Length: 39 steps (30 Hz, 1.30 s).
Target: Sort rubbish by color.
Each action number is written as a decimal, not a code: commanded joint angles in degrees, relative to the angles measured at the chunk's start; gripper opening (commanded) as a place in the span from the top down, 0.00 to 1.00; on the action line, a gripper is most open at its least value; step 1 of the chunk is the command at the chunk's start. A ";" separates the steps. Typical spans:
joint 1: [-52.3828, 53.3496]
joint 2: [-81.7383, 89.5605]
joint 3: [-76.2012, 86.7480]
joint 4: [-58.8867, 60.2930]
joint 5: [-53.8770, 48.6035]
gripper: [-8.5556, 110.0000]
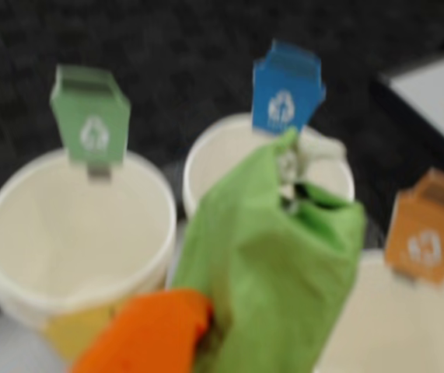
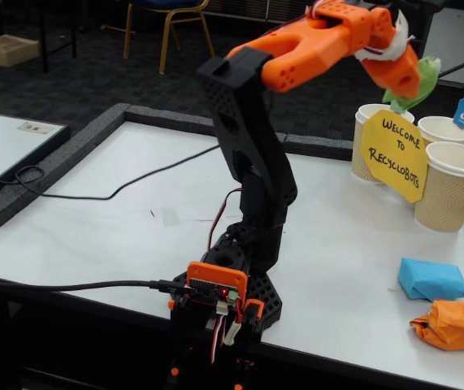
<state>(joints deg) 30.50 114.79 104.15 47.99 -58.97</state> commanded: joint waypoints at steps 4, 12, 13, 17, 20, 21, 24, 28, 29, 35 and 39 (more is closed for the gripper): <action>-3.87 -5.19 -15.73 -8.70 -1.76 0.93; -9.84 -8.70 -17.67 -14.50 -1.67 0.93; -10.28 -9.14 -17.40 -15.91 -1.67 0.93; -11.60 -10.72 -16.00 -20.74 -1.67 0.93; -11.43 -11.43 -14.59 -24.79 -1.67 0.93; -11.16 -11.60 -14.41 -26.19 -1.67 0.93; -10.20 -12.13 -14.41 -28.92 -1.67 0.93; -9.23 -13.01 -15.64 -29.53 -1.67 0.93; -8.96 -13.27 -15.91 -29.44 -1.67 0.93; -7.91 -18.37 -18.90 -29.53 -1.67 0.93; -7.47 -22.41 -21.53 -29.53 -1.67 0.93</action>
<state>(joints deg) 21.36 92.11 92.99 20.57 -60.29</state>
